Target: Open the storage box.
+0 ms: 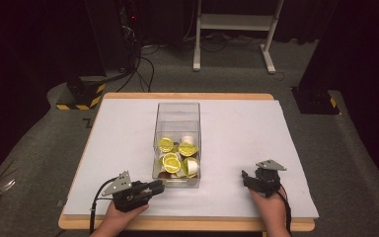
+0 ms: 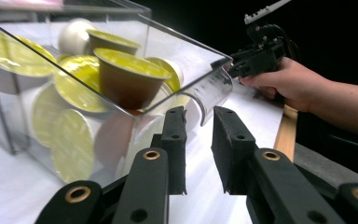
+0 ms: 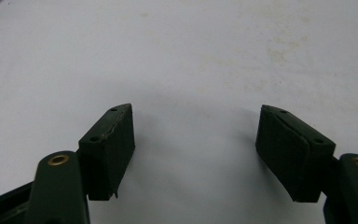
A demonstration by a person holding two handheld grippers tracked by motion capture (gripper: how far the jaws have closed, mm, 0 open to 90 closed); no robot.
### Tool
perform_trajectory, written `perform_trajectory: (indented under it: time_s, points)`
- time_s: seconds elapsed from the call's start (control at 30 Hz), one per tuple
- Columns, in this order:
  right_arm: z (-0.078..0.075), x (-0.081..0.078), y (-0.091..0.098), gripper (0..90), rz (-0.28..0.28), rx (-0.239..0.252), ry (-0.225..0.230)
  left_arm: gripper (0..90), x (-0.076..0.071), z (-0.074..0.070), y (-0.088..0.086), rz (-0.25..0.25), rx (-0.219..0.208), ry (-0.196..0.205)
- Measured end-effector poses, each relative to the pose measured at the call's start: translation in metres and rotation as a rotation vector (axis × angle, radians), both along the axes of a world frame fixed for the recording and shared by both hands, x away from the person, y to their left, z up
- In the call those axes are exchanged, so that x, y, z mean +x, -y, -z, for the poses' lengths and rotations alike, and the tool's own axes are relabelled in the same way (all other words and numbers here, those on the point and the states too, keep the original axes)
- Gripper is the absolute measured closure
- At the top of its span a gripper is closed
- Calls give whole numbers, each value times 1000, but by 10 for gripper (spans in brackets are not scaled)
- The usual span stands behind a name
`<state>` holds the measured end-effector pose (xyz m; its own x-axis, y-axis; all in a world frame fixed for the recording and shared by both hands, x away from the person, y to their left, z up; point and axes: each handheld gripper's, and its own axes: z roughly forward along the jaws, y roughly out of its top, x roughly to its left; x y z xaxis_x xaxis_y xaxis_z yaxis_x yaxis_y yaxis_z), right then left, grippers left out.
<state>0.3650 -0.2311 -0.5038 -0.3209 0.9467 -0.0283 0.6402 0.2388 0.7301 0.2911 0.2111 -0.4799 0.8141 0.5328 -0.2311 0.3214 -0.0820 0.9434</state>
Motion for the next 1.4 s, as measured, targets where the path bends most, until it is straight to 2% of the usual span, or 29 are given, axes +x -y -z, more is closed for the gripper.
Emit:
perform_trajectory:
  time_s: [0.17, 0.43, 0.63, 0.8, 0.93, 1.03, 1.1, 1.23, 1.27, 1.4]
  points:
    - [0, 0, 0, 282, 0, 0, 0, 748, 1, -9, -9, -30, -26, 20]
    - [0, 0, 0, 282, 0, 0, 0, 745, 4, -17, -25, -78, -81, 29]
    - [0, 0, 0, 283, 0, 6, -2, 731, 13, -24, -33, -123, -71, 47]
    - [0, 0, 2, 293, -1, 10, -1, 717, 23, -21, -39, -168, -32, 46]
    - [-2, -1, 5, 317, -3, 47, 4, 695, 31, -18, -46, -223, 3, 46]
    - [-2, -3, 4, 317, -7, 47, 12, 689, 36, -16, -51, -257, 42, 52]
    - [-3, -4, 4, 317, -17, 46, 20, 676, 39, -12, -53, -282, 72, 55]
    - [-8, -7, -2, 319, -50, 40, 36, 657, 43, -5, -59, -331, 101, 48]
    - [-10, -7, -4, 320, -61, 42, 38, 648, 44, -3, -61, -349, 118, 48]
    - [-23, -9, -12, 326, -105, 63, 65, 631, 48, 3, -65, -382, 144, 26]
